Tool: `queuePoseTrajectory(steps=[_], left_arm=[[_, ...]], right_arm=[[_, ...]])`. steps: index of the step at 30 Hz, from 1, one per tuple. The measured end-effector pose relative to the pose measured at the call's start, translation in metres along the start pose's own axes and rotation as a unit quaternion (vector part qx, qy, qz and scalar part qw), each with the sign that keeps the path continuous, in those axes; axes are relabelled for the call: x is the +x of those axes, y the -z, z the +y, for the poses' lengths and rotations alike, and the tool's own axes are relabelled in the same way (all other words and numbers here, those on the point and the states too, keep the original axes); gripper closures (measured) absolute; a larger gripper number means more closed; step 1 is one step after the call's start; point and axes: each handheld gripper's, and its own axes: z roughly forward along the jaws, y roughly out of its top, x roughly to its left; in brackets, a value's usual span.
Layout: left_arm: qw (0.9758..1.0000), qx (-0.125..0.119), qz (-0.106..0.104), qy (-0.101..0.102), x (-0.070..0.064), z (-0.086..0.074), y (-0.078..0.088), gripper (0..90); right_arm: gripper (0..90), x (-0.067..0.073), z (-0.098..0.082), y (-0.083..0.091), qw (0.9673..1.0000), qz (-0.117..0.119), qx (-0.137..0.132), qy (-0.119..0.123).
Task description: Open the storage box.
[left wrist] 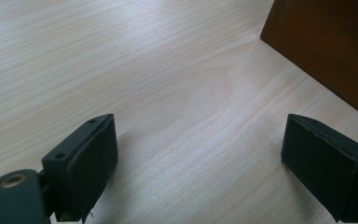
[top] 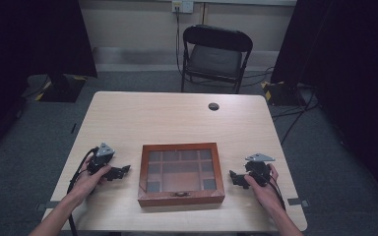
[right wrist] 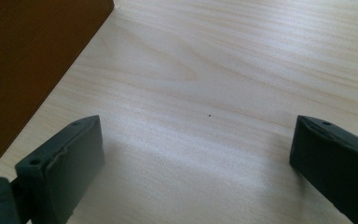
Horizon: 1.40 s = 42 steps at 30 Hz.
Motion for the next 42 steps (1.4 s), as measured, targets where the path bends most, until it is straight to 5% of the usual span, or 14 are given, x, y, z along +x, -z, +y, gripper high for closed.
queuePoseTrajectory(steps=[5, 9, 18, 27, 33, 42], left_arm=[[1.0000, 0.000, 0.000, 0.000, 0.000, 0.000, 0.000, 10.1], [1.0000, 0.000, 0.000, 0.000, 0.000, 0.000, 0.000, 10.2], [1.0000, 0.000, 0.000, 0.000, 0.000, 0.000, 0.000, 9.8], [1.0000, 0.000, -0.001, 0.000, 0.000, 0.000, 0.000, 9.8], [1.0000, 0.000, 0.000, 0.000, 0.000, 0.000, 0.000, 9.8], [1.0000, 0.001, -0.001, 0.000, 0.000, 0.000, 0.000, 9.8]], right_arm=[[3.9, -0.001, 0.003, 0.001, 0.9999, 0.004, 0.014, 0.000], [20.2, 0.000, 0.008, 0.004, 0.9998, 0.000, 0.017, -0.007], [29.7, 0.002, 0.025, 0.024, 0.9980, 0.057, -0.009, -0.025], [41.4, 0.010, 0.038, 0.044, 0.9944, 0.103, -0.023, -0.006], [48.7, 0.024, 0.051, 0.062, 0.9883, 0.146, -0.041, 0.018], [55.6, 0.050, 0.063, 0.074, 0.9709, 0.227, -0.044, 0.061]])
